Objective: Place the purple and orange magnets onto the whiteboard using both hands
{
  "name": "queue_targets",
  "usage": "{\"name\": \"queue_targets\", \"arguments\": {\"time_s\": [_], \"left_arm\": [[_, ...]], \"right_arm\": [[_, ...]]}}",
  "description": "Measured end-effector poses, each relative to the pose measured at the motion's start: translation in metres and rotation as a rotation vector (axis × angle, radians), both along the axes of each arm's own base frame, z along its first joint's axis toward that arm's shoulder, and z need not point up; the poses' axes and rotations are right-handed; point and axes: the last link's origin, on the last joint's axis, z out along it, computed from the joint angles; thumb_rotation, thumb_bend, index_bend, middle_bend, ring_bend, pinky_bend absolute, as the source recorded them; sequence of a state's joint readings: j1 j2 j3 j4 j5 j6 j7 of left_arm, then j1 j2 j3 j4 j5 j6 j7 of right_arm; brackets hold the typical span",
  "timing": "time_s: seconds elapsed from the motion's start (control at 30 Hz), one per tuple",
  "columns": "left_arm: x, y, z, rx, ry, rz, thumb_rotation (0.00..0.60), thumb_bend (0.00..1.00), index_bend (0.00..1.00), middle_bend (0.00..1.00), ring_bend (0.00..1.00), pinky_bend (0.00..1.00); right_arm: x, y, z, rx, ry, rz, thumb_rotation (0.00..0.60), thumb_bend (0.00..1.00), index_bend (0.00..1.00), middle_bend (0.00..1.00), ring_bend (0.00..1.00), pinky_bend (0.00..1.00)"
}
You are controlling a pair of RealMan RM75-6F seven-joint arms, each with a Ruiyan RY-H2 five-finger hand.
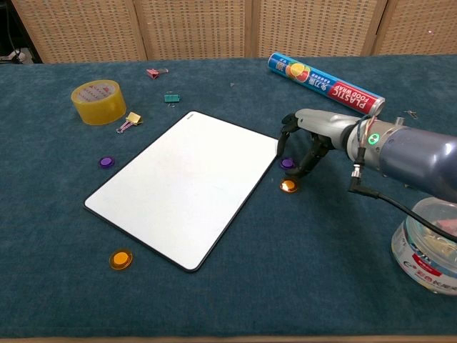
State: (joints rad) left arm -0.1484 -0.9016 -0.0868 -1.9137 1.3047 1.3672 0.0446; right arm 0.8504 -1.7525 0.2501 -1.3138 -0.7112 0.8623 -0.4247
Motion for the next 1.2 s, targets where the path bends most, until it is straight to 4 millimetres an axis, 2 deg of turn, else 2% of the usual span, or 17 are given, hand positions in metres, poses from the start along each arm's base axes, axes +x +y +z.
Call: {"name": "queue_targets", "arguments": {"time_s": [0.77,1.2], "left_arm": [[-0.0005,0.0002,0.0007,0.003,0.001,0.002,0.6,0.0,0.0,0.0,0.0,0.0],[-0.0001,0.0001,-0.0002,-0.001,0.001,0.003,0.6,0.0,0.0,0.0,0.0,0.0]], "right_arm": [[-0.0014,-0.0036,-0.006,0.013,-0.009,-0.023,0.6,0.39,0.43,0.0,0.0,0.0],[-0.0036,-0.0043,-0.0064,0.006,-0.001,-0.014,0.6,0.43,0.48,0.0,0.0,0.0]]}}
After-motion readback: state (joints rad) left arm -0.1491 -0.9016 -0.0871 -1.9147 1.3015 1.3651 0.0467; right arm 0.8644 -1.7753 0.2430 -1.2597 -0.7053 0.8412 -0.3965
